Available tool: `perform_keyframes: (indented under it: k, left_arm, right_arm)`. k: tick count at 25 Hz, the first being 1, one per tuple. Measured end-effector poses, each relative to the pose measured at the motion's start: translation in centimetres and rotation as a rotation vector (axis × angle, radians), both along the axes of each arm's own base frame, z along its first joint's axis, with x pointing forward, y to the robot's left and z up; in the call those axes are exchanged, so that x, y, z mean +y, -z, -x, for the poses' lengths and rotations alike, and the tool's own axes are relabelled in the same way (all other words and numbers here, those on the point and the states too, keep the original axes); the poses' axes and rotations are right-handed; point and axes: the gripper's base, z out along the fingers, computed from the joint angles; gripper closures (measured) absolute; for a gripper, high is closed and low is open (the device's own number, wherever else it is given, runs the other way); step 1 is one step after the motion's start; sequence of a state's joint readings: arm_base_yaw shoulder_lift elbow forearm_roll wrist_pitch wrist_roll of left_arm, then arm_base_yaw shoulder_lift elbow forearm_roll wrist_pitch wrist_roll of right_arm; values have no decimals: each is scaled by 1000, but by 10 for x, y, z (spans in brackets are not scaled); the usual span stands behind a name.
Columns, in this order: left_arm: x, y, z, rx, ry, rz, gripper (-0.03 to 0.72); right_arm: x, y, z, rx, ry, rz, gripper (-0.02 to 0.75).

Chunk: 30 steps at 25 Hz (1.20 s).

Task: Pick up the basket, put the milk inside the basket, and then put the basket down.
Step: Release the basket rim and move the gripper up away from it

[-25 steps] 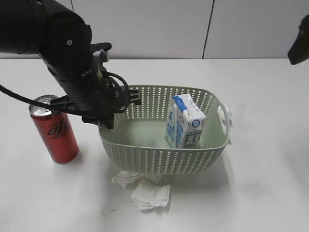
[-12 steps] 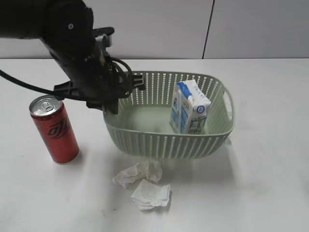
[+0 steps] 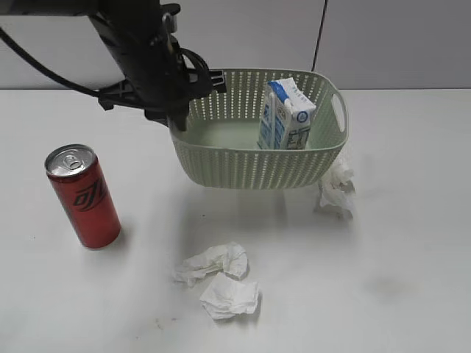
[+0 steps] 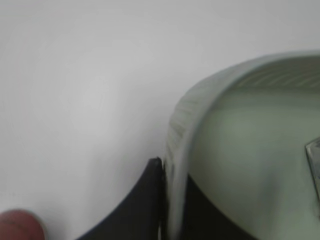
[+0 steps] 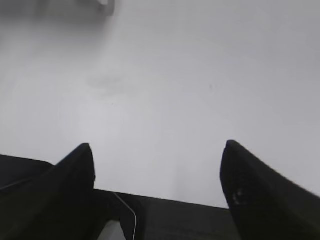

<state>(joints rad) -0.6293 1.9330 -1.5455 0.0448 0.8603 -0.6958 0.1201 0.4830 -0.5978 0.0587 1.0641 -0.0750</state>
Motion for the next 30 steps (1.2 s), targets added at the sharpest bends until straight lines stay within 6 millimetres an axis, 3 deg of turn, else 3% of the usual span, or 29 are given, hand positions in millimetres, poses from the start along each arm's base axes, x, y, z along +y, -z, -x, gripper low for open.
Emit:
perform_keyframes:
  k: [4,11,16,23,30]
  left_arm:
    - [-4,2,-20,-35,56,-10,676]
    - [-1,24,-41,-15,41,-20,676]
    - [3,41,-50,3,22,-22,676]
    - [-4,48,-58,-49,14,39,676]
    - [-5,78,-60,13,11,6,678]
  right_arm:
    - [-4,9,32,-133,16,-28,146]
    - [-8,12,61,-311,35,-75,146]
    - [-9,13,68,-358,36,-84,146]
    - [-9,13,69,-363,36,-84,146]
    - [-9,13,69,-363,37,-84,146]
